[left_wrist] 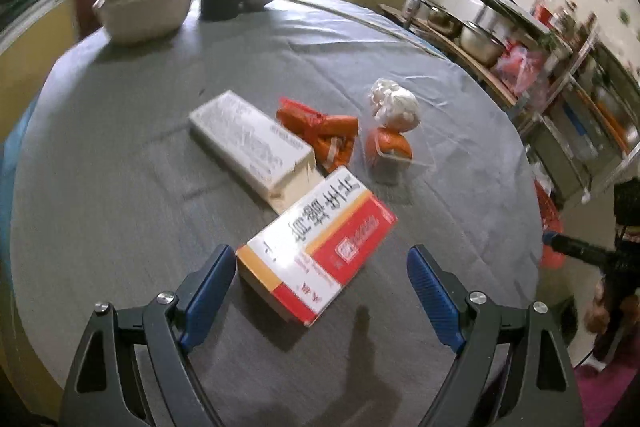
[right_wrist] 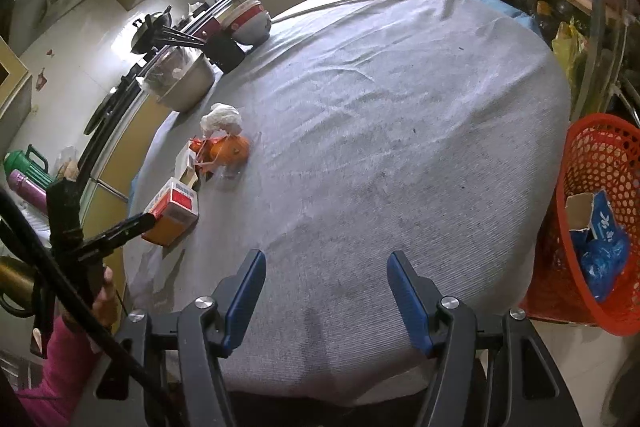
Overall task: Collect trash
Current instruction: 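Grasp the red-and-white medicine box with the left tool while the right tool reaches for the white tissue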
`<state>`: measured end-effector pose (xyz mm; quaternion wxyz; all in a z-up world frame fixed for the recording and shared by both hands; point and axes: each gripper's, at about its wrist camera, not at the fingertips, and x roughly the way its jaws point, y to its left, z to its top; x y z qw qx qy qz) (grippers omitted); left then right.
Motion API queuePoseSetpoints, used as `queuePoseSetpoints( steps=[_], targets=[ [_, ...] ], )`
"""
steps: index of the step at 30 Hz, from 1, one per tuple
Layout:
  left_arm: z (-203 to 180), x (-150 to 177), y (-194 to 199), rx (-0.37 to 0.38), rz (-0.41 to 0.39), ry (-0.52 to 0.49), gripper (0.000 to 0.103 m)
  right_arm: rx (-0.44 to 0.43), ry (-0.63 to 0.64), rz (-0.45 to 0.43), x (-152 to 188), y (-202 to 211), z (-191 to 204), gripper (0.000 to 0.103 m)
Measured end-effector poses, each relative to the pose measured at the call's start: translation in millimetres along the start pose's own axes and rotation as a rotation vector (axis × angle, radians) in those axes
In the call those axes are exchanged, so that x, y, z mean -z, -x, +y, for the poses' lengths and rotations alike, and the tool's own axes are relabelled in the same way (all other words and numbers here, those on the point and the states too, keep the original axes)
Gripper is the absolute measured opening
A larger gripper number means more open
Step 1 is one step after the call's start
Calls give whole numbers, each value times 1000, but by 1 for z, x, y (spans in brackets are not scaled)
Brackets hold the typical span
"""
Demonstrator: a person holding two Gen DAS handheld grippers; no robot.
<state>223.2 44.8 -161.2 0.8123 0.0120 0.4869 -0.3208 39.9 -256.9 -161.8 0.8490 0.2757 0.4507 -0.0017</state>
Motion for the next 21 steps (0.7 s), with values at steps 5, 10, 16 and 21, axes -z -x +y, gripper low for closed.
queuePoseSetpoints(
  steps=[5, 10, 16, 21],
  targets=[
    [-16, 14, 7, 10, -16, 42, 88, -14, 22, 4, -2, -5, 7, 67],
    [-24, 10, 17, -57, -46, 24, 88, -65, 88, -34, -27, -13, 33, 67],
    [-22, -2, 5, -93, -24, 30, 88, -115, 220, -90, -71, -45, 87, 59],
    [-24, 3, -6, -102, -14, 18, 68, -104, 306, -111, -96, -76, 123, 57]
  ],
)
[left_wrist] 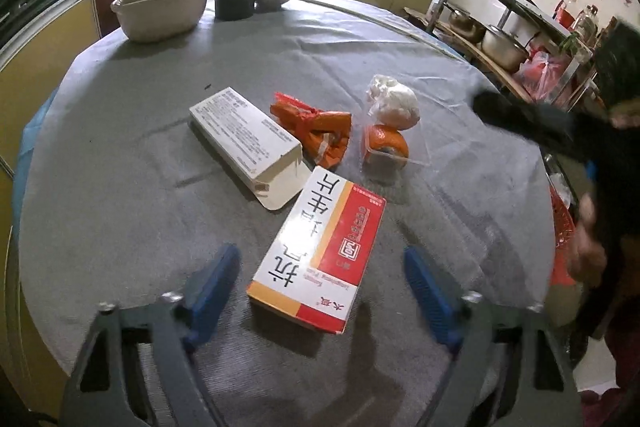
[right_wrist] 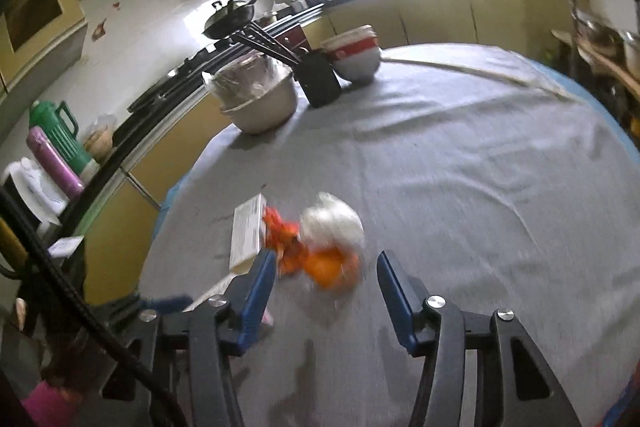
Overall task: Collect trash
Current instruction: 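Grasp the red-and-white medicine box with the left tool while the right tool reaches for the white tissue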
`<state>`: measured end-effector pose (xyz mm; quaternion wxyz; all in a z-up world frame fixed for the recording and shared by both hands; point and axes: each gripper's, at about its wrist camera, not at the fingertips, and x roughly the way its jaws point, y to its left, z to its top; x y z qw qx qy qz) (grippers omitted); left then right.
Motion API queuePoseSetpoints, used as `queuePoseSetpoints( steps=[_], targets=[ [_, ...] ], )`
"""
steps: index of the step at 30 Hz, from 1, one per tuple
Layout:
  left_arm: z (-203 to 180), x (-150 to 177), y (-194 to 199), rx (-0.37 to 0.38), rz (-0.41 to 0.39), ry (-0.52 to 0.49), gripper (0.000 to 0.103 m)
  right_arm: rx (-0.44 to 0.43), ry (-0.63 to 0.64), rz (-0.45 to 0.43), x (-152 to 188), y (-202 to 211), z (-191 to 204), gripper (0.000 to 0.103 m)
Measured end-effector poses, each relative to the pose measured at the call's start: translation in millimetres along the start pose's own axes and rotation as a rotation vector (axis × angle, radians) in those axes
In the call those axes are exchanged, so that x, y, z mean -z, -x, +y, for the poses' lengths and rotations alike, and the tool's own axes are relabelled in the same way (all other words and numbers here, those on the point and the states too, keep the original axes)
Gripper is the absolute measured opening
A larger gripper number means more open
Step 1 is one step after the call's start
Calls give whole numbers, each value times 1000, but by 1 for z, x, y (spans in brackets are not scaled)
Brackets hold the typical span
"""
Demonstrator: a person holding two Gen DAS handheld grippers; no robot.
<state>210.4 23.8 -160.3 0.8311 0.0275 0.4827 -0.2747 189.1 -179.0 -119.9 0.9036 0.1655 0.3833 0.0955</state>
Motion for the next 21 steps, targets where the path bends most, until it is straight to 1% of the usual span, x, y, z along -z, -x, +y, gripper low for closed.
queuePoseSetpoints(
  steps=[1, 5, 9, 11, 12, 13, 16, 19, 21],
  targets=[
    [1, 1, -3, 3, 11, 7, 60, 1, 13, -1, -6, -9, 4, 56],
    [5, 1, -3, 14, 0, 39, 57, 16, 33, 8, -16, -34, 7, 56],
    [7, 2, -2, 23, -9, 74, 56, 37, 31, 22, -20, -54, 5, 56],
    [8, 4, 0, 22, -12, 101, 56, 60, 41, 42, -19, -62, 5, 48],
    [8, 5, 2, 24, -17, 115, 56, 71, 52, 52, -17, -65, 6, 41],
    [9, 5, 3, 27, -23, 128, 56, 75, 65, 54, -15, -67, 7, 38],
    [10, 5, 7, 31, -42, 161, 56, 91, 69, 45, -10, -63, 7, 34],
    [8, 7, 12, 29, -57, 188, 56, 83, 68, 25, -6, -50, 7, 33],
    [6, 9, 17, 22, -67, 194, 55, 77, 62, -6, -2, -33, 5, 33]
  ],
)
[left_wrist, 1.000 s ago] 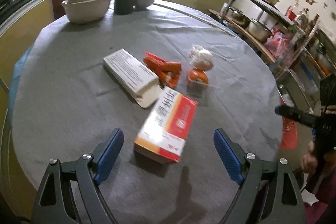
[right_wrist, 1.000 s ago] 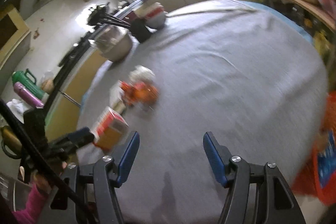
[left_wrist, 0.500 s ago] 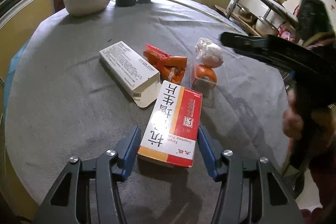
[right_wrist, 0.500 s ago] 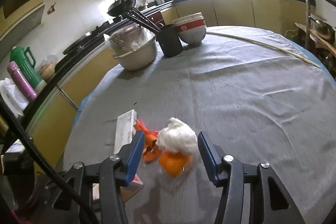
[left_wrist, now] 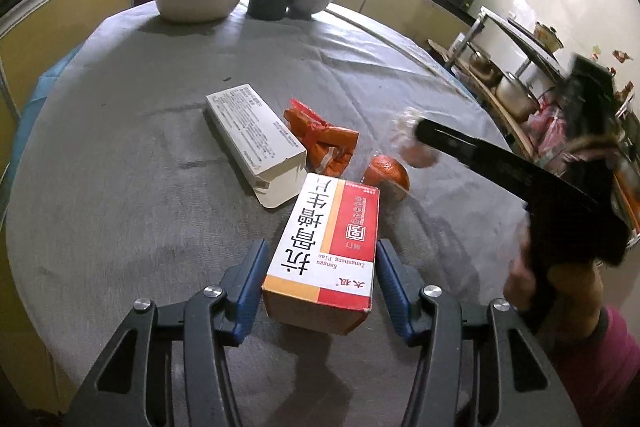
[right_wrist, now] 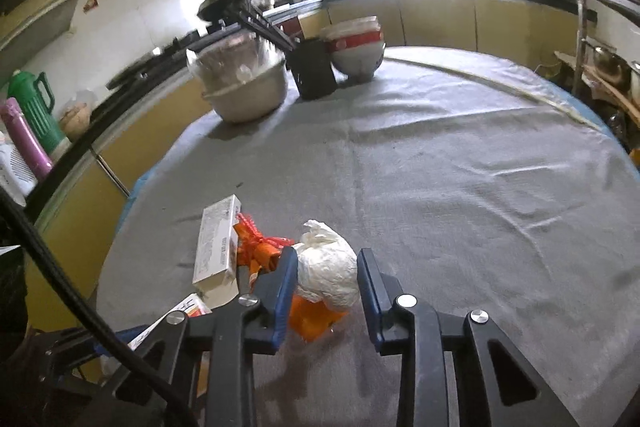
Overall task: Collect trash
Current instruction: 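Grasp the white tissue with the right tool while the left tool holds the medicine box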
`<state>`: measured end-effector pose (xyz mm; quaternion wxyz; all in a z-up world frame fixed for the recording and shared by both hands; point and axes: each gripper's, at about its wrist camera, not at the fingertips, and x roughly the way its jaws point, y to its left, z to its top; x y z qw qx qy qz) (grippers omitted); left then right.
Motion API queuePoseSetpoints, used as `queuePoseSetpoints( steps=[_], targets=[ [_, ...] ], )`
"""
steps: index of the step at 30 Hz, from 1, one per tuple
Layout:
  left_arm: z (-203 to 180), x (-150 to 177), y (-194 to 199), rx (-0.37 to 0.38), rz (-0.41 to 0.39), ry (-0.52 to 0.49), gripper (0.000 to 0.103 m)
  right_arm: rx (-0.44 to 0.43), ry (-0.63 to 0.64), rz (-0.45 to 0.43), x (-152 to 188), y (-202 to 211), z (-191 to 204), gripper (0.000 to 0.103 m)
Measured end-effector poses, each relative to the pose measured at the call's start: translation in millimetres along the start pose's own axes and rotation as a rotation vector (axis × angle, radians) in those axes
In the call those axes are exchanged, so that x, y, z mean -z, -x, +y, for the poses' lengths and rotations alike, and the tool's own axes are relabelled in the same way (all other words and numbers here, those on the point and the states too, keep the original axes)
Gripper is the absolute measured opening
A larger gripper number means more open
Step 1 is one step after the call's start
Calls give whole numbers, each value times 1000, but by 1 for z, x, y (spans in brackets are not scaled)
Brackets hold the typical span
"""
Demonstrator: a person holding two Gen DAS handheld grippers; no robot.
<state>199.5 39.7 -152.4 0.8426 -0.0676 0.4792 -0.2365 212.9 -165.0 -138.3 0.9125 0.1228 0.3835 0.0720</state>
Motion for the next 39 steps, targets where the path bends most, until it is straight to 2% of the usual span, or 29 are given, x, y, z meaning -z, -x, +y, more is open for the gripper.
queuePoseSetpoints(
  steps=[3, 8, 13, 17, 18, 20, 21, 22, 25, 30, 36, 39],
  targets=[
    [-6, 5, 8, -14, -19, -3, 55, -18, -23, -47, 6, 29, -8, 33],
    [-22, 17, 12, -23, -17, -19, 55, -18, -35, -60, 23, 65, -21, 33],
    [-31, 42, 2, -22, 50, -4, 55, 12, -14, 21, 62, 75, -31, 33],
    [-37, 51, 4, -6, 58, -2, 56, 5, -29, 112, 92, 70, -38, 35],
    [-36, 52, 4, 0, 69, 6, 56, 12, -31, 113, 97, 71, -39, 36],
    [-35, 52, 4, 2, 82, 17, 56, 2, -28, 105, 100, 75, -39, 43],
    [-34, 51, 6, 3, 82, 25, 56, -3, -34, 114, 100, 76, -39, 60],
    [-32, 51, 8, 3, 80, 35, 56, -14, -47, 109, 100, 80, -40, 68],
    [-31, 51, 16, -21, 77, 39, 59, -29, -48, 69, 99, 91, -44, 68],
    [-35, 49, 26, -67, 47, -2, 62, -50, -90, 58, 96, 94, -48, 68],
    [-49, 43, 15, -101, 69, -69, 63, -54, -131, 97, 101, 83, -50, 66],
    [-51, 43, 5, -112, 92, -78, 63, -82, -194, 141, 105, 70, -56, 49]
  ],
)
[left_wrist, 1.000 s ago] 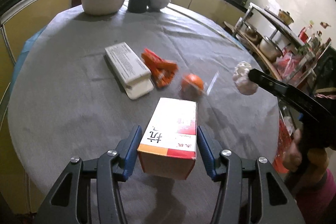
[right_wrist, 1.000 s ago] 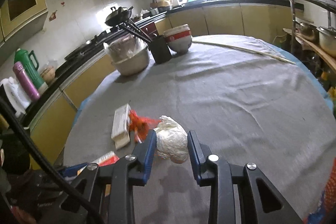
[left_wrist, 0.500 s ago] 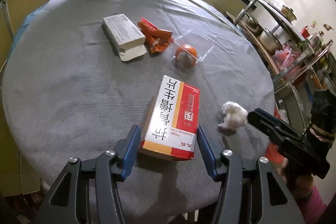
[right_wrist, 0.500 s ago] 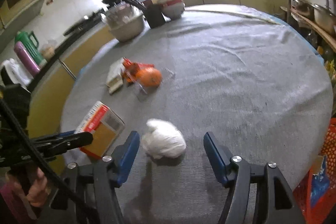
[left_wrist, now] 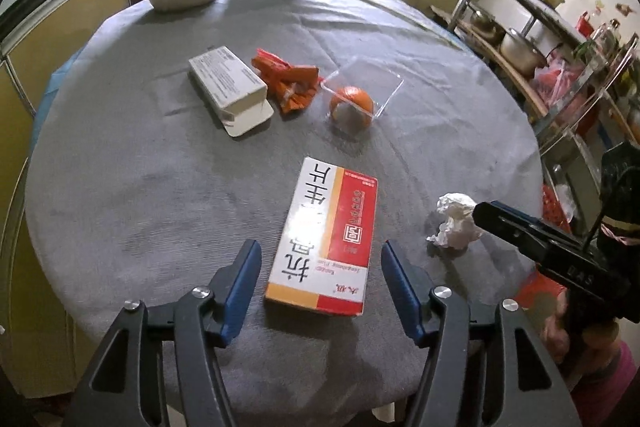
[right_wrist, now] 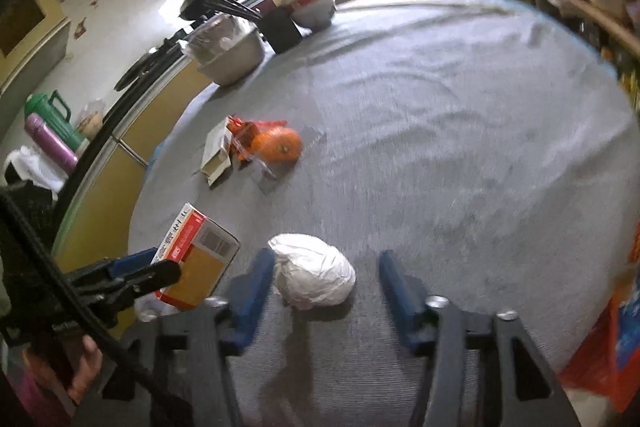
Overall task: Collect trash
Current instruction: 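Grasp the white tissue with the right tool while the left tool holds the medicine box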
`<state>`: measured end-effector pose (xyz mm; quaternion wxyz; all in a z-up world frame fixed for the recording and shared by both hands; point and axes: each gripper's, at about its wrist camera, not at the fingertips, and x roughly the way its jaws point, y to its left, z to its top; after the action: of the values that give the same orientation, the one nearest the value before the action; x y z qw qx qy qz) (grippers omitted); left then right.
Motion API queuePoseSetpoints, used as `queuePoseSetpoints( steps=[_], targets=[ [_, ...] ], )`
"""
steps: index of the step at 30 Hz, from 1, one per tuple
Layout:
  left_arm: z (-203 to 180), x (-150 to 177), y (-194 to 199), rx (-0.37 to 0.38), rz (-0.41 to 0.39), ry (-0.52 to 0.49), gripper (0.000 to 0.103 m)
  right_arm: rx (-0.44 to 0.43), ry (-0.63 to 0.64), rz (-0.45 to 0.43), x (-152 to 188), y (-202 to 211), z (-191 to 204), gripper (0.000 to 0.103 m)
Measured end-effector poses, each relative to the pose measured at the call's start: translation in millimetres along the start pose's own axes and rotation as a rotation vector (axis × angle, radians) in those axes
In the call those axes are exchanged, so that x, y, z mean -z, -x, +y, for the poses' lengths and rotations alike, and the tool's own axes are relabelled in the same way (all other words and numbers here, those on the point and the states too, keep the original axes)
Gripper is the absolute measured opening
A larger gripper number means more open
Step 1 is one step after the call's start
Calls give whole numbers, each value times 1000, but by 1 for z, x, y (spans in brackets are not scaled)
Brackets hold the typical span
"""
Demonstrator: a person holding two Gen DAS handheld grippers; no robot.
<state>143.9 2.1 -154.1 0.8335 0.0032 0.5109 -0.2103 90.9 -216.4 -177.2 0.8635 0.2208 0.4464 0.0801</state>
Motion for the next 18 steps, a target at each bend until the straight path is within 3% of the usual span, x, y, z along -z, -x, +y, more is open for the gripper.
queuePoseSetpoints(
  steps=[4, 5, 12, 18],
  targets=[
    [3, -1, -14, 20, 34, 39, 62, -24, -20, 21, 4, -11, -1, 43],
    [4, -1, -16, 27, 37, 47, 55, -33, -19, 14, 5, -10, 0, 41],
    [2, -2, -2, 9, -20, 59, 54, -12, 32, -57, 5, 9, 7, 40],
    [-21, -7, 22, -60, -85, -4, 54, -7, 43, -131, -1, 36, 5, 40]
  ],
)
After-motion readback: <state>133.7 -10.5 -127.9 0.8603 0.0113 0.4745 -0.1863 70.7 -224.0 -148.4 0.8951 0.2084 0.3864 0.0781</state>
